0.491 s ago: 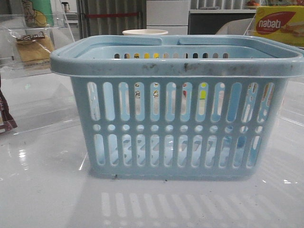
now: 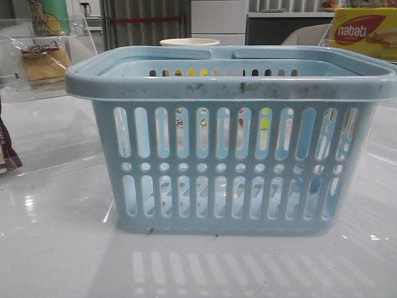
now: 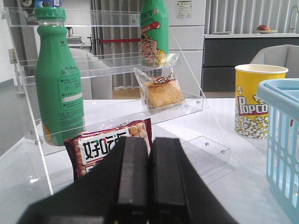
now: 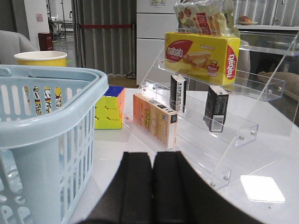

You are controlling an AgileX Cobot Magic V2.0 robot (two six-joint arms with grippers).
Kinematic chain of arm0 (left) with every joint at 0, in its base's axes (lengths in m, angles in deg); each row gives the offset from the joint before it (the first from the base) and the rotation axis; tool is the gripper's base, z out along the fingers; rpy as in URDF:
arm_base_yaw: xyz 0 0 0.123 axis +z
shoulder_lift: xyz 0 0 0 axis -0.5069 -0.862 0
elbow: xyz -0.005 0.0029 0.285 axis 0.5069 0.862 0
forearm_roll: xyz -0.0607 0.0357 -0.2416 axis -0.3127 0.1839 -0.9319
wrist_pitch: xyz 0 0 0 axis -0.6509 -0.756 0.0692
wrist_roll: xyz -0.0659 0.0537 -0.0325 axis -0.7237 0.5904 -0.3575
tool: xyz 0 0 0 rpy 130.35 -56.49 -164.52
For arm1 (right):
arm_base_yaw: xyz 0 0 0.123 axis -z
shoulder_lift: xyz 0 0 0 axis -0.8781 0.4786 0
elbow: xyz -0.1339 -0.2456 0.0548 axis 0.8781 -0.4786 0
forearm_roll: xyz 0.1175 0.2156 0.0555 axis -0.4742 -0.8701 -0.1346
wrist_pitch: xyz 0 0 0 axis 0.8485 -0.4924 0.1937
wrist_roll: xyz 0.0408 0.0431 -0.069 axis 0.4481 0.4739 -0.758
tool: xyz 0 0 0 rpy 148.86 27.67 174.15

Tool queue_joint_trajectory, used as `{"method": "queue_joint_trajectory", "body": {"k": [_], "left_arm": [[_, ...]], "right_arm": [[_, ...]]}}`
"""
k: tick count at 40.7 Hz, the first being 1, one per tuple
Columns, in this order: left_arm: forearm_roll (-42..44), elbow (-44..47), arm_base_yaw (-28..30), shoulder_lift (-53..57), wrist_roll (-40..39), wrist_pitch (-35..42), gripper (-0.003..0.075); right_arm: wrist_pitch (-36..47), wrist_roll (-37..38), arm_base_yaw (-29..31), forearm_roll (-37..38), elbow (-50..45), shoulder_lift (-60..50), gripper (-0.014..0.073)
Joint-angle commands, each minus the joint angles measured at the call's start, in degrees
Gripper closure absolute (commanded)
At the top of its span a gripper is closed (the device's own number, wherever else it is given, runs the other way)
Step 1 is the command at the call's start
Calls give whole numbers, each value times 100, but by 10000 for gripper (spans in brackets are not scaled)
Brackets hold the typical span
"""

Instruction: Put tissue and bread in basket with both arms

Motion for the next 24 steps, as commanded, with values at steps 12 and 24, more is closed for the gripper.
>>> {"method": "queue_joint_trajectory", "body": {"k": [12, 24], "left_arm": [[-46, 27, -35, 98, -32, 547, 627], [-127, -1076, -46, 57, -32, 528, 627]], "right_arm": [[684, -6, 29, 7, 37, -113, 566], [-295, -6, 29, -293, 1080, -97, 566]]}}
